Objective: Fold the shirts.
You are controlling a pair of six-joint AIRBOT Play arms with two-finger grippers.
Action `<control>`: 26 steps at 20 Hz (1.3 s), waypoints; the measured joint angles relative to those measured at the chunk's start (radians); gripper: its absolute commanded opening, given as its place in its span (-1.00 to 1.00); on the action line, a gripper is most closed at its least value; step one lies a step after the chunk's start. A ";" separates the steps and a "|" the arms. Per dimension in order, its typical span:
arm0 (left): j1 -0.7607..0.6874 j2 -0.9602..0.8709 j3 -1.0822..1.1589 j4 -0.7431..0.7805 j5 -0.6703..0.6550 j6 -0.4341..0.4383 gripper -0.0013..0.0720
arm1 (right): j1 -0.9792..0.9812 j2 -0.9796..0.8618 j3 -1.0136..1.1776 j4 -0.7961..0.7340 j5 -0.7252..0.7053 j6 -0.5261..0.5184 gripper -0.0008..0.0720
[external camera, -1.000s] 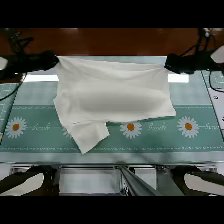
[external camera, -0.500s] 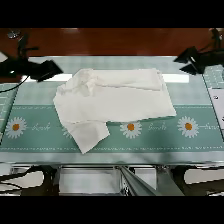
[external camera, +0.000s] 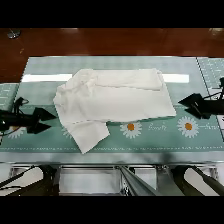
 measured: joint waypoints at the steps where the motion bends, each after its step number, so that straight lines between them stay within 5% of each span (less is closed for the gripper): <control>1: 0.003 0.005 -0.051 -0.054 0.027 0.037 0.94 | -0.004 0.021 -0.036 0.029 -0.002 -0.008 0.75; 7: -0.143 -0.013 -0.179 -0.299 0.140 0.151 0.94 | -0.011 0.064 -0.115 0.086 -0.004 -0.028 0.75; 8: -0.177 -0.021 -0.182 -0.312 0.151 0.153 0.77 | -0.012 0.066 -0.119 0.089 -0.006 -0.028 0.75; 9: -0.209 -0.028 -0.182 -0.321 0.168 0.157 -0.40 | -0.013 0.068 -0.121 0.089 -0.006 -0.029 0.75; 10: -0.232 -0.033 -0.177 -0.316 0.199 0.163 -0.89 | -0.018 0.069 -0.119 0.085 -0.019 -0.027 0.75; 17: -0.276 -0.040 -0.053 -0.350 0.104 0.215 -0.89 | -0.087 0.002 -0.092 -0.108 -0.124 0.134 0.75; 26: -0.315 -0.040 -0.006 -0.362 0.093 0.222 -0.89 | -0.043 -0.330 0.049 0.034 -0.069 0.052 0.75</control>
